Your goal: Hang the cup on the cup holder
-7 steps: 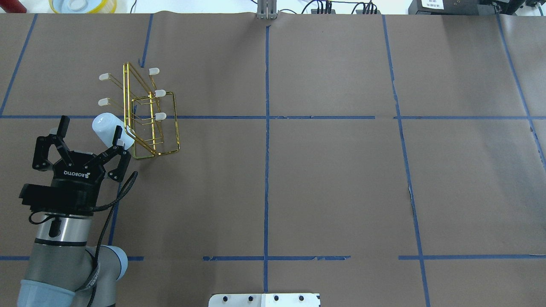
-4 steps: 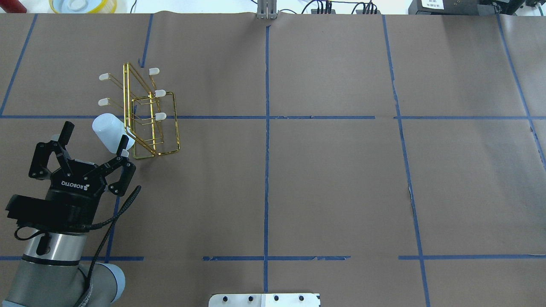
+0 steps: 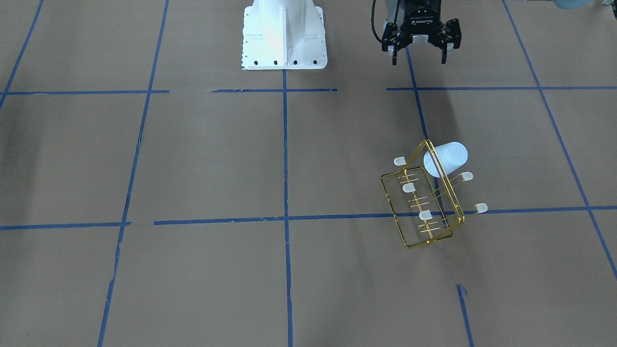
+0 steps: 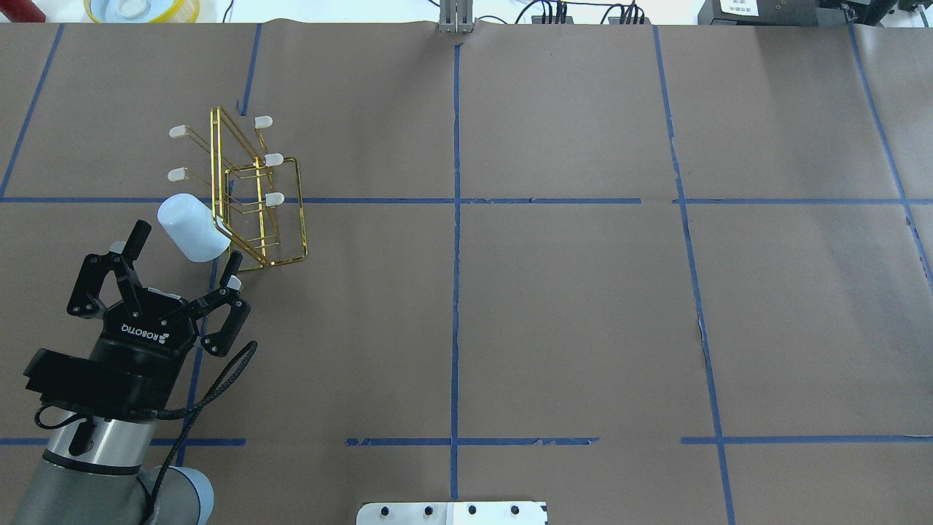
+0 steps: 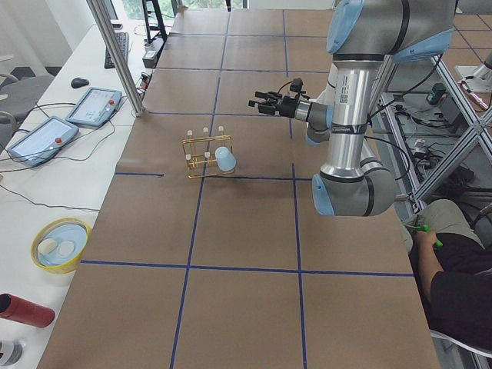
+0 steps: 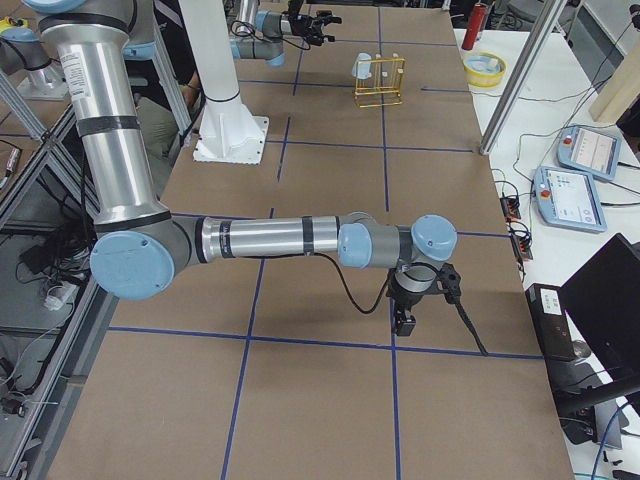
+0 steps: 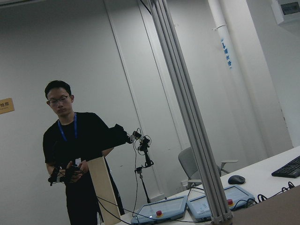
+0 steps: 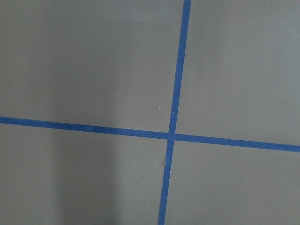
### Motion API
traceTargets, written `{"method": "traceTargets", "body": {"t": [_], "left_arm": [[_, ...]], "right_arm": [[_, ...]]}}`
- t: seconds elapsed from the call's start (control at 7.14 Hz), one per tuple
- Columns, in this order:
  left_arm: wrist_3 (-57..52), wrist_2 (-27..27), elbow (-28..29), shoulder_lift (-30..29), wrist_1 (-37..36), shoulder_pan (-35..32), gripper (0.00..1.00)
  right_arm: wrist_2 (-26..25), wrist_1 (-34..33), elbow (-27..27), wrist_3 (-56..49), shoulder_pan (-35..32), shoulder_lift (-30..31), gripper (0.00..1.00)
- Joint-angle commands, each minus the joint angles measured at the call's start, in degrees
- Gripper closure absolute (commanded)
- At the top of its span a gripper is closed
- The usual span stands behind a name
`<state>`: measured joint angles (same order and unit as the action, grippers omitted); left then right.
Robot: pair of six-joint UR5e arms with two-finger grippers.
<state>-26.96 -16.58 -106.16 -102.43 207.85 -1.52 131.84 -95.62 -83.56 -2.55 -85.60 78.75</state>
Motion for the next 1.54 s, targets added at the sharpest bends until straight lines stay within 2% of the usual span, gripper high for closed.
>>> {"method": "traceTargets", "body": {"t": [0.0,0.28,0.42,0.56,0.7,0.84,0.98,1.4], "left_arm": [[0.07,-0.82,-0.01,0.38,-0.08,0.56,0.0],[-1.07,-1.34,-0.01,2.84,-0.78,-0.14,0.0],[-1.69,-6.48,0.69,3.37,-1.31,-3.19,0.0],[-0.65,-17.58,0.7,5.29,-2.96,-10.62,0.0],[6.76,-26.4,0.78,8.44,-5.68,-14.52,0.0],[18.75,-37.62,0.78,12.56,-7.97,-17.43,0.0],[27.31,-46.0,0.87,15.82,-9.99,-19.37,0.0],[44.49,-69.92,0.96,20.25,-19.81,-34.1,0.0]], "right_arm": [[0.0,0.0,-0.02,0.0,0.0,0.0,0.0],[0.0,0.0,-0.02,0.0,0.0,0.0,0.0],[0.0,0.0,-0.02,0.0,0.0,0.09,0.0],[0.0,0.0,-0.02,0.0,0.0,0.09,0.0],[0.0,0.0,-0.02,0.0,0.0,0.09,0.0],[0.0,0.0,0.06,0.0,0.0,0.09,0.0],[0.0,0.0,-0.02,0.0,0.0,0.09,0.0],[0.0,0.0,-0.02,0.0,0.09,0.09,0.0]]}}
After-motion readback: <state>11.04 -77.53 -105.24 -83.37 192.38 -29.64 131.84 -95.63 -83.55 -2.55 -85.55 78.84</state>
